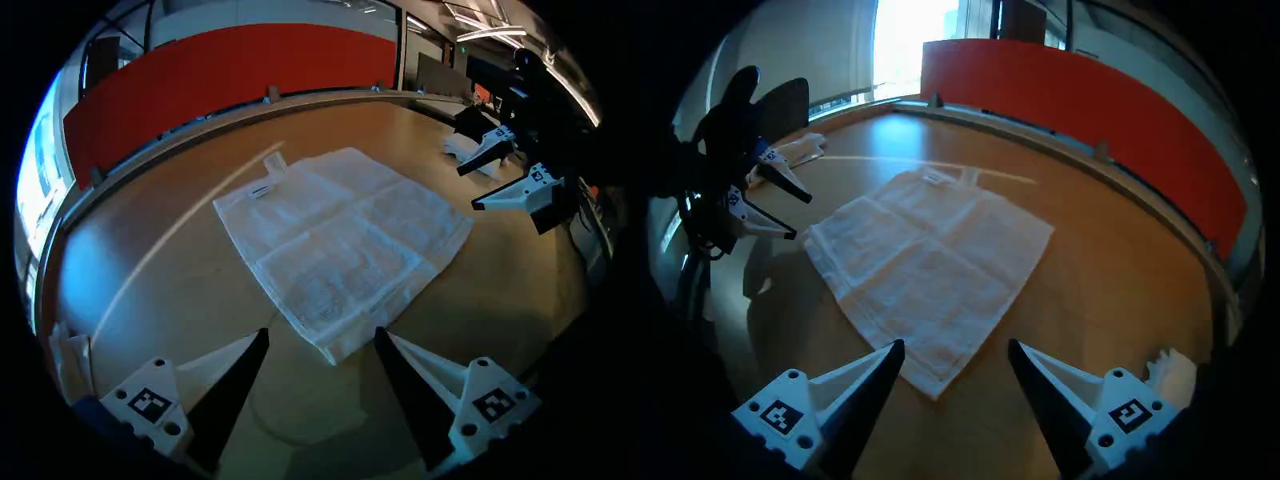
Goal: Fold towel
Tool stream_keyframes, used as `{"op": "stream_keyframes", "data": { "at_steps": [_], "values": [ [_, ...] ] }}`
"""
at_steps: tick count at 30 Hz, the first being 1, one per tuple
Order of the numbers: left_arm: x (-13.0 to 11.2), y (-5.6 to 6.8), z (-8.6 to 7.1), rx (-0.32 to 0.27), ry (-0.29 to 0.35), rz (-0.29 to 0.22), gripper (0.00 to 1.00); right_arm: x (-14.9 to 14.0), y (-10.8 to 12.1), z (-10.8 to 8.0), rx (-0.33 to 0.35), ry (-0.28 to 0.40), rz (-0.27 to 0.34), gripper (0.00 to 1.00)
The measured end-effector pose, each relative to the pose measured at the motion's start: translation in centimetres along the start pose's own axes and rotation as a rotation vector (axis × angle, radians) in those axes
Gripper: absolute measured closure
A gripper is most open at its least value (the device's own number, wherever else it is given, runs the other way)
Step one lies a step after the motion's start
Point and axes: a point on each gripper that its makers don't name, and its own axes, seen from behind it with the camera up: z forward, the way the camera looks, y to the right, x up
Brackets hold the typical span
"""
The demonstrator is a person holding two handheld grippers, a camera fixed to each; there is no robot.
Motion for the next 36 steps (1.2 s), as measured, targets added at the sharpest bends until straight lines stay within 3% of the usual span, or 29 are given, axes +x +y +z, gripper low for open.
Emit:
{"op": "stream_keyframes", "data": {
  "at_steps": [18, 27, 36],
  "values": [
    [-1.7, 1.2, 1.8, -0.035, -0.041, -0.006, 0.02, -3.6, -0.9, 1.5, 0.034, -0.073, -0.010, 0.01],
    [-1.8, 1.3, 2.2, -0.040, -0.043, -0.008, 0.02, -3.9, -1.0, 1.9, 0.048, -0.077, -0.005, 0.02],
    [-2.0, 1.2, 2.2, -0.027, -0.046, 0.011, 0.04, -4.0, -1.3, 2.0, 0.079, -0.070, 0.010, 0.11]
  ]
}}
